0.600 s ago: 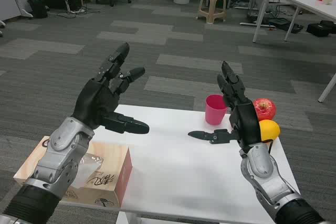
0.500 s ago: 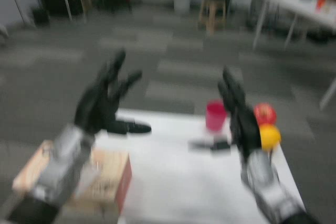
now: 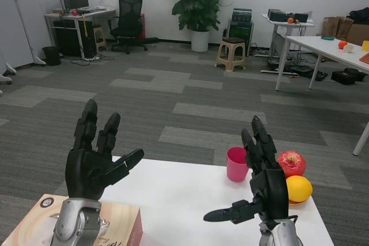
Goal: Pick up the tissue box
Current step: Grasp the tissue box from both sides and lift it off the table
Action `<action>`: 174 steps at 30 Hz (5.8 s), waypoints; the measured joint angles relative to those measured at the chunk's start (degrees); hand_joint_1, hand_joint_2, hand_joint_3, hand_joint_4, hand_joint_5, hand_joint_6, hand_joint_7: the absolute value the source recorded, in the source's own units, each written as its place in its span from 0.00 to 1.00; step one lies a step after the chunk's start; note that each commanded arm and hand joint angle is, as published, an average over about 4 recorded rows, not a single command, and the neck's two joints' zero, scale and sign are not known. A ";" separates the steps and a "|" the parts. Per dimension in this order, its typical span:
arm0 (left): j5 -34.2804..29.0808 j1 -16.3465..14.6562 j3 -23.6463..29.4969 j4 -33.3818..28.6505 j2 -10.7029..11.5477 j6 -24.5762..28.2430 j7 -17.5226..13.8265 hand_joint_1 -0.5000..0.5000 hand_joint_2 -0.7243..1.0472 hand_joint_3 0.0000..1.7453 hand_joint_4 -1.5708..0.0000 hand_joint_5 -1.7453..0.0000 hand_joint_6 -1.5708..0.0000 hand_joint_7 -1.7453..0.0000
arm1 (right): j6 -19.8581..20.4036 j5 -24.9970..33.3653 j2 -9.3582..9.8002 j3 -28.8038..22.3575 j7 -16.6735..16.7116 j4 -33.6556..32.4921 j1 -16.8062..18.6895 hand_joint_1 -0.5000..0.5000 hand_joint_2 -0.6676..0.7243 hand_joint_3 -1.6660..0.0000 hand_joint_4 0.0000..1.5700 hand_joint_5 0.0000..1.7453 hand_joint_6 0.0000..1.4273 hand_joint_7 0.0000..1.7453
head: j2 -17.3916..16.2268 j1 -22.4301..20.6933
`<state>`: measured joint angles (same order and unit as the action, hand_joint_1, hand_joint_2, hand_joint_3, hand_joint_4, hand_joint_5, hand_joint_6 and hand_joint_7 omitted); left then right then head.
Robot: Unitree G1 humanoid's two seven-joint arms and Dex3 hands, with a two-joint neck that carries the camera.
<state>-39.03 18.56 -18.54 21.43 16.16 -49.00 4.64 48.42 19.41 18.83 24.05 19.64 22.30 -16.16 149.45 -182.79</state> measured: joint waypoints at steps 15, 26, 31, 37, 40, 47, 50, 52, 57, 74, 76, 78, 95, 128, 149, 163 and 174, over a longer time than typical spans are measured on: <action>-0.12 -0.43 2.58 0.38 0.40 2.56 -3.63 1.00 1.00 0.07 1.00 0.82 1.00 1.00 | 0.02 0.02 0.14 -0.36 -0.12 0.65 0.00 0.17 0.64 0.90 0.00 0.00 0.00 0.00 | -16.24 2.03; -0.92 -1.71 8.51 -1.05 7.67 20.94 -21.42 1.00 1.00 0.10 1.00 0.82 1.00 1.00 | 0.01 0.09 1.80 -1.96 -1.41 3.38 0.20 0.17 0.64 0.90 0.00 0.00 0.00 0.00 | -19.91 3.29; -2.54 -2.97 13.36 -2.37 11.67 27.40 -25.21 1.00 1.00 0.10 1.00 0.88 1.00 1.00 | -0.01 0.10 1.87 -1.97 -1.90 5.13 0.29 0.17 0.64 0.90 0.00 0.00 0.00 0.00 | -19.57 2.94; -3.23 -8.35 25.81 -6.61 15.79 39.94 -28.91 1.00 1.00 0.12 1.00 0.88 1.00 1.00 | -0.03 0.15 1.92 -1.99 -2.25 6.82 0.42 0.17 0.64 0.90 0.00 0.00 0.00 0.00 | -18.72 2.16; -4.56 -11.38 31.98 -7.37 17.19 43.06 -29.78 1.00 1.00 0.15 1.00 0.88 1.00 1.00 | -0.04 0.19 1.97 -2.04 -2.46 7.33 0.50 0.17 0.64 0.90 0.00 0.00 0.00 0.00 | -18.49 2.16; -7.13 -16.56 38.63 -6.73 18.91 48.16 -31.06 1.00 1.00 0.15 1.00 0.88 1.00 1.00 | -0.02 0.19 1.95 -2.09 -2.56 9.13 0.54 0.17 0.64 0.90 0.00 0.00 0.00 0.00 | -20.46 0.37; -8.14 -17.70 39.48 -4.46 19.05 49.50 -32.05 1.00 1.00 0.17 1.00 0.88 1.00 1.00 | -0.02 0.26 1.93 -2.08 -2.62 10.31 0.49 0.17 0.64 0.90 0.00 0.00 0.00 0.00 | -20.85 -0.88; -8.27 -18.44 40.41 -2.90 19.04 50.28 -32.63 1.00 1.00 0.20 1.00 0.88 1.00 1.00 | -0.02 0.32 1.92 -2.08 -2.63 11.07 0.44 0.17 0.64 0.90 0.00 0.00 0.00 0.00 | -21.20 -3.87; -7.64 -19.37 43.69 0.95 18.37 52.11 -33.96 1.00 1.00 0.20 1.00 0.88 1.00 1.00 | -0.03 0.48 1.81 -2.07 -2.87 11.85 0.23 0.16 0.64 0.90 0.00 0.00 0.00 0.00 | -23.07 -18.02; -5.16 -21.96 48.14 3.36 16.36 56.93 -34.28 1.00 1.00 0.20 1.00 0.88 1.00 1.00 | -0.03 0.49 1.59 -2.06 -3.20 14.37 -0.32 0.12 0.64 0.90 0.00 0.00 0.00 0.00 | -24.69 -24.62; -4.93 -22.30 48.05 3.49 16.34 57.39 -34.40 1.00 1.00 0.20 1.00 0.88 1.00 1.00 | -0.03 0.49 1.56 -2.07 -3.23 14.78 -0.49 0.12 0.64 0.90 0.00 0.00 0.00 0.00 | -24.31 -25.11; -4.84 -22.74 47.90 3.88 16.22 58.20 -34.88 1.00 1.00 0.20 1.00 0.88 1.00 1.00 | -0.03 0.49 1.49 -2.07 -3.25 15.12 -0.60 0.12 0.64 0.90 0.00 0.00 0.00 0.00 | -23.83 -25.73; -2.31 -24.61 46.43 8.65 15.97 59.69 -35.53 1.00 1.00 0.20 1.00 0.88 1.00 1.00 | -0.03 0.50 0.81 -1.49 -3.69 18.13 -2.48 0.12 0.64 0.90 0.00 0.00 0.00 0.00 | -23.21 -27.02; -2.04 -24.35 42.60 5.55 16.16 59.47 -36.49 1.00 1.00 0.20 1.00 0.88 1.00 1.00 | -0.03 0.49 0.43 -1.28 -3.86 17.69 -3.28 0.12 0.64 0.90 0.00 0.00 0.00 0.00 | -19.92 -28.08; -2.04 -23.25 37.99 -0.04 16.55 59.26 -36.60 1.00 1.00 0.20 1.00 0.93 1.00 1.00 | -0.03 0.49 0.54 -1.27 -3.86 16.00 -1.77 0.12 0.64 0.90 0.00 0.00 0.00 0.00 | -19.58 -27.11; -1.82 -20.61 32.53 -4.51 16.65 59.06 -36.66 1.00 1.00 0.20 1.00 0.90 1.00 1.00 | -0.03 0.50 0.73 -1.28 -3.85 16.00 -1.73 0.12 0.64 0.90 0.00 0.00 0.00 0.00 | -19.58 -25.78; -0.89 -17.94 26.25 -6.47 17.23 58.94 -36.64 1.00 1.00 0.20 1.00 0.88 1.00 1.00 | -0.03 0.50 0.78 -1.25 -3.85 16.00 -1.66 0.12 0.64 0.90 0.00 0.00 0.00 0.00 | -19.56 -23.41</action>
<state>-39.92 0.62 7.71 14.96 33.40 9.94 -32.00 48.40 19.91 19.61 22.80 15.79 38.30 -17.82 129.89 -206.20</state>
